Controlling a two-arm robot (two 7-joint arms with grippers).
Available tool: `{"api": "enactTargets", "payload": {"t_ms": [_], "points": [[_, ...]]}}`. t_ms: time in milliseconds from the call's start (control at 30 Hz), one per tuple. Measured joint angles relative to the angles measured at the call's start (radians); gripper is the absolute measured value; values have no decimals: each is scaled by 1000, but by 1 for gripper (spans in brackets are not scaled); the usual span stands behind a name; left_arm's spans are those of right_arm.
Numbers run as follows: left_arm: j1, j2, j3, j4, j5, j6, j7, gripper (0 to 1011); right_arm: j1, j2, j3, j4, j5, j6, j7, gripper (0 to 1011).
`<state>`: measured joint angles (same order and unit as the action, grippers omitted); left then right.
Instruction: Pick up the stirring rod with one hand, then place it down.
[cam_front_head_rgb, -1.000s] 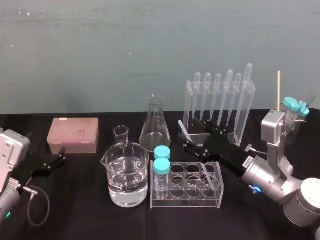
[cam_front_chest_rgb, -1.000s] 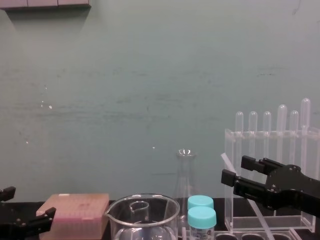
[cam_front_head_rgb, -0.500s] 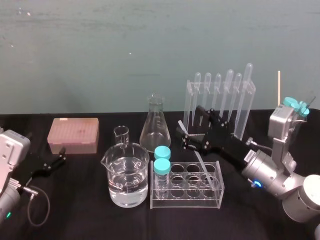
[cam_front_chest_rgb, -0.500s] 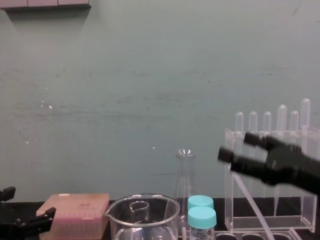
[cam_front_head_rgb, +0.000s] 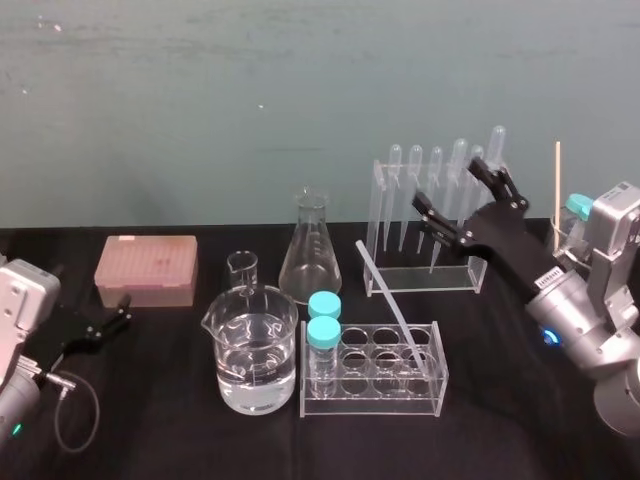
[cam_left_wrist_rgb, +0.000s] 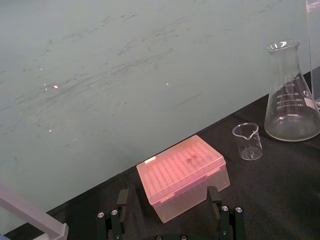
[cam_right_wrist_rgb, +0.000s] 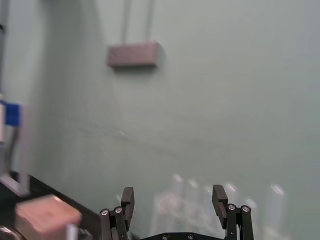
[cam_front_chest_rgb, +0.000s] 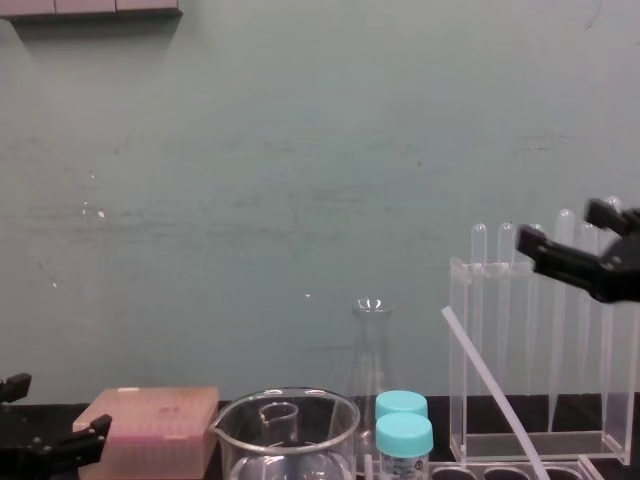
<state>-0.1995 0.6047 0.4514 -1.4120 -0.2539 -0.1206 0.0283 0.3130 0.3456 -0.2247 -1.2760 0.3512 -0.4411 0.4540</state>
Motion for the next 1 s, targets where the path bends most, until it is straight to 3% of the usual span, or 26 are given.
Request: {"api": "enactTargets", "payload": {"t_ms": [167, 400, 1000], "points": [[0, 0, 0, 0, 0, 0, 0, 1000, -40, 19, 27, -24, -32, 111, -66, 1000], [0, 0, 0, 0, 0, 0, 0, 1000, -73, 33, 33, -30, -48, 239, -80, 1000], [0, 0, 0, 0, 0, 0, 0, 1000, -66, 31, 30, -28, -42, 210, -74, 1000]]}}
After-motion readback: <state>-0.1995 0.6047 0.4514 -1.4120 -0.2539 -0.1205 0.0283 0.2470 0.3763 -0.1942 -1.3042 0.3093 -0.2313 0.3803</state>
